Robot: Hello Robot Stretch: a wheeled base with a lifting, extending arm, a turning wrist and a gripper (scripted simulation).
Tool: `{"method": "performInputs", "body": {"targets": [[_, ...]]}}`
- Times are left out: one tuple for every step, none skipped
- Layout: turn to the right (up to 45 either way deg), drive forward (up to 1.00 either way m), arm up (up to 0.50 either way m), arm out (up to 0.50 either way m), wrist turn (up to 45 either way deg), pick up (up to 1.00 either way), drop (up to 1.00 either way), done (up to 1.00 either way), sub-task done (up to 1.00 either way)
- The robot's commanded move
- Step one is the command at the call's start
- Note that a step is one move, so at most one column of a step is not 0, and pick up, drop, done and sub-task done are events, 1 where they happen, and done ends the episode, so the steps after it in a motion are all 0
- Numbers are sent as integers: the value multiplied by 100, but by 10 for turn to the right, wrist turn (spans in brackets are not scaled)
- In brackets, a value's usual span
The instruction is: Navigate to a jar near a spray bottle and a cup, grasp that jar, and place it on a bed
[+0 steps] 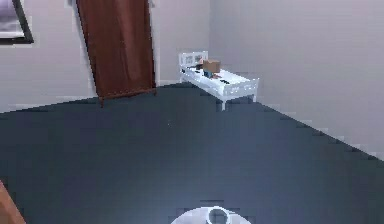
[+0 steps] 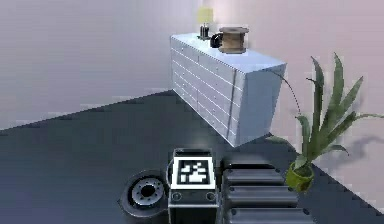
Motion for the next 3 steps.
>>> {"method": "performInputs", "body": {"targets": [[0,15,0,0,0,0,0,0,0],[0,100,0,0,0,0,0,0,0],[0,100,0,0,0,0,0,0,0]]}}
